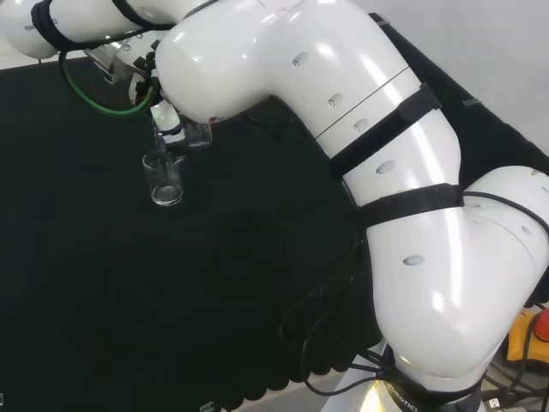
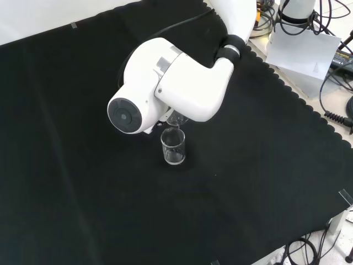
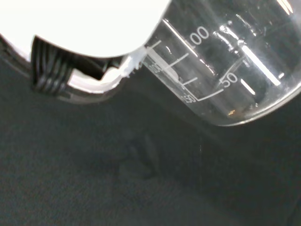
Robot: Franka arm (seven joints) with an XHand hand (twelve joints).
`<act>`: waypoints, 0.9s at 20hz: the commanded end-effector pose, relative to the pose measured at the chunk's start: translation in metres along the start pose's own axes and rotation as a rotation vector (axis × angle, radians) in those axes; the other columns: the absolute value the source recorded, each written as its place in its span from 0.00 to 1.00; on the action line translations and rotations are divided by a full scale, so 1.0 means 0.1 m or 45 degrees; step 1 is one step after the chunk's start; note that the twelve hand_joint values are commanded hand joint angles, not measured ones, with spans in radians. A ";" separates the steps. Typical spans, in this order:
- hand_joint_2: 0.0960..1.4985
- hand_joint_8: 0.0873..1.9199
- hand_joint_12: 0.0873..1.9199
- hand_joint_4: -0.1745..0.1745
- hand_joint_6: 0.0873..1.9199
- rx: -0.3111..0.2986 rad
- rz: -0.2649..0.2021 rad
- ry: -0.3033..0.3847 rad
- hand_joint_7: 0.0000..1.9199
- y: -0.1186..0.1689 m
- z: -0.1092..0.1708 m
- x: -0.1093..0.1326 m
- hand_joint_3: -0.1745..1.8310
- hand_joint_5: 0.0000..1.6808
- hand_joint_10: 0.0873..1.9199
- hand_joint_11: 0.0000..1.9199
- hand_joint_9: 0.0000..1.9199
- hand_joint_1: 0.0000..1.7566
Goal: Pour the water from the handheld beaker into the one on the table.
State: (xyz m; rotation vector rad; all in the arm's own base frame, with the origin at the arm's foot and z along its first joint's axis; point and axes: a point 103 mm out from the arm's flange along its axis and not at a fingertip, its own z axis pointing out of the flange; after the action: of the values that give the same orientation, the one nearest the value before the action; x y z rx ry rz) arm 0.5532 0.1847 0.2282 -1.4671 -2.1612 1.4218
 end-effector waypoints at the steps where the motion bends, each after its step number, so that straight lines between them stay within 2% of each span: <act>1: 0.38 0.34 0.41 0.00 0.35 -0.010 0.015 0.024 0.67 -0.03 0.00 -0.03 0.44 0.74 0.00 0.63 0.87 0.74; 9: 0.38 0.34 0.41 0.00 0.35 -0.031 -0.019 0.019 0.67 -0.04 0.00 -0.02 0.44 0.74 0.00 0.63 0.87 0.74; 18: 0.38 0.34 0.41 0.00 0.35 -0.031 -0.023 0.016 0.67 -0.04 0.00 -0.02 0.45 0.74 0.00 0.63 0.87 0.74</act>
State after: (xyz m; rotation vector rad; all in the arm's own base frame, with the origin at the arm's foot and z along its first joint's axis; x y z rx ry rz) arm 0.5524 0.1835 0.2316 -1.4618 -2.1829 1.3836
